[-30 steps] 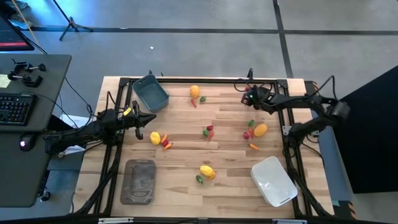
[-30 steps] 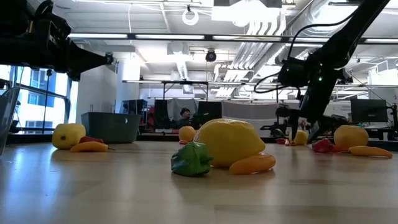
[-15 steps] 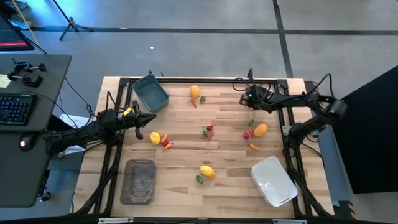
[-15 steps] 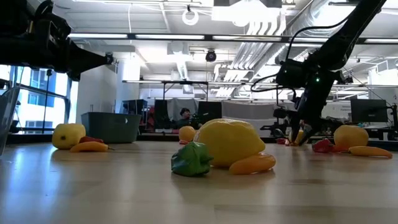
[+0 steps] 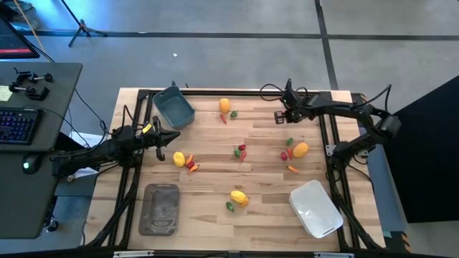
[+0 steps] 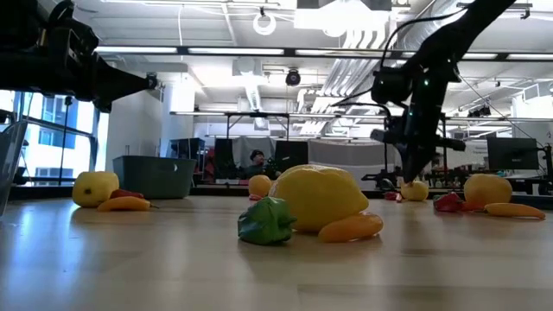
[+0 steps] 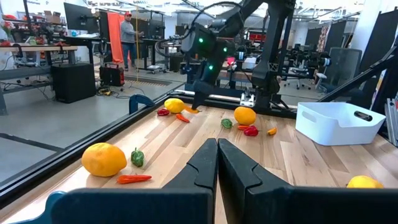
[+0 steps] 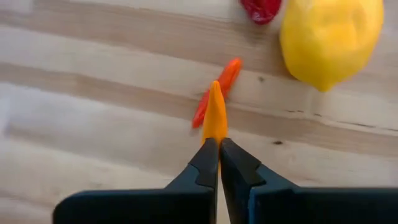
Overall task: Sort produce into baskets
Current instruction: Put the light orange chilli pepper into the white bin
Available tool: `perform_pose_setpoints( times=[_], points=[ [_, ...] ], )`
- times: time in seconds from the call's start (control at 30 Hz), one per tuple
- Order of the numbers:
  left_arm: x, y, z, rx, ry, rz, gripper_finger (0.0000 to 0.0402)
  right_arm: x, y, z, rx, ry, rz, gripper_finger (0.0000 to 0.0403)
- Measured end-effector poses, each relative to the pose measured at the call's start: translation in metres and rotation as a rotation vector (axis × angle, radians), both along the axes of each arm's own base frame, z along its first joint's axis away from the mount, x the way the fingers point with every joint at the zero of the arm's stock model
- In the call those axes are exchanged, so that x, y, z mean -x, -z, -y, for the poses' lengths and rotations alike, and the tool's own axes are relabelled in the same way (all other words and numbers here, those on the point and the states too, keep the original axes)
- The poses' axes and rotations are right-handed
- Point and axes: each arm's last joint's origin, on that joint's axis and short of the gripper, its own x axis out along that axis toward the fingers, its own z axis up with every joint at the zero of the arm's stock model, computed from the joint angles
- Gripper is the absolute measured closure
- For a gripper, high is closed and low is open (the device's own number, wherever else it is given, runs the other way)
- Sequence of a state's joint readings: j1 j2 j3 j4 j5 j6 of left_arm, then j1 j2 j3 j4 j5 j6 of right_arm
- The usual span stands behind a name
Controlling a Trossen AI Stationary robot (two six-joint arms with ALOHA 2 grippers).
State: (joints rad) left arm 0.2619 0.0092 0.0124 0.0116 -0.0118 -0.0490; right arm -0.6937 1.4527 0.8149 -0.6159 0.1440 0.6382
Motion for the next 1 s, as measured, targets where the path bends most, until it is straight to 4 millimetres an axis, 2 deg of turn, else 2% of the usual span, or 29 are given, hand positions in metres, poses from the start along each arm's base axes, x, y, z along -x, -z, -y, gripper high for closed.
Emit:
perform_pose_setpoints(
  times=[0.1,0.2,0.47,0.63,0.77,1.0],
  points=[
    [0.000,0.000,0.000,0.000,0.000,0.000,0.0402,-0.001,-0.007,0.000,-0.033,-0.016,-0.006,0.0400],
    [0.000,0.000,0.000,0.000,0.000,0.001,0.0402,-0.001,-0.008,-0.001,-0.050,-0.019,-0.003,0.0378],
    [0.000,0.000,0.000,0.000,0.000,0.000,0.0402,-0.003,-0.008,0.001,-0.032,-0.051,-0.003,0.0265],
    [0.000,0.000,0.000,0.000,0.000,0.000,0.0402,-0.005,0.002,0.003,-0.045,-0.074,-0.048,0.0214],
    [0.000,0.000,0.000,0.000,0.000,0.000,0.0401,-0.008,0.015,0.007,-0.066,-0.076,-0.091,0.0200],
    [0.000,0.000,0.000,0.000,0.000,0.001,0.0402,-0.012,0.037,0.009,-0.131,-0.100,-0.145,0.0199]
  ],
)
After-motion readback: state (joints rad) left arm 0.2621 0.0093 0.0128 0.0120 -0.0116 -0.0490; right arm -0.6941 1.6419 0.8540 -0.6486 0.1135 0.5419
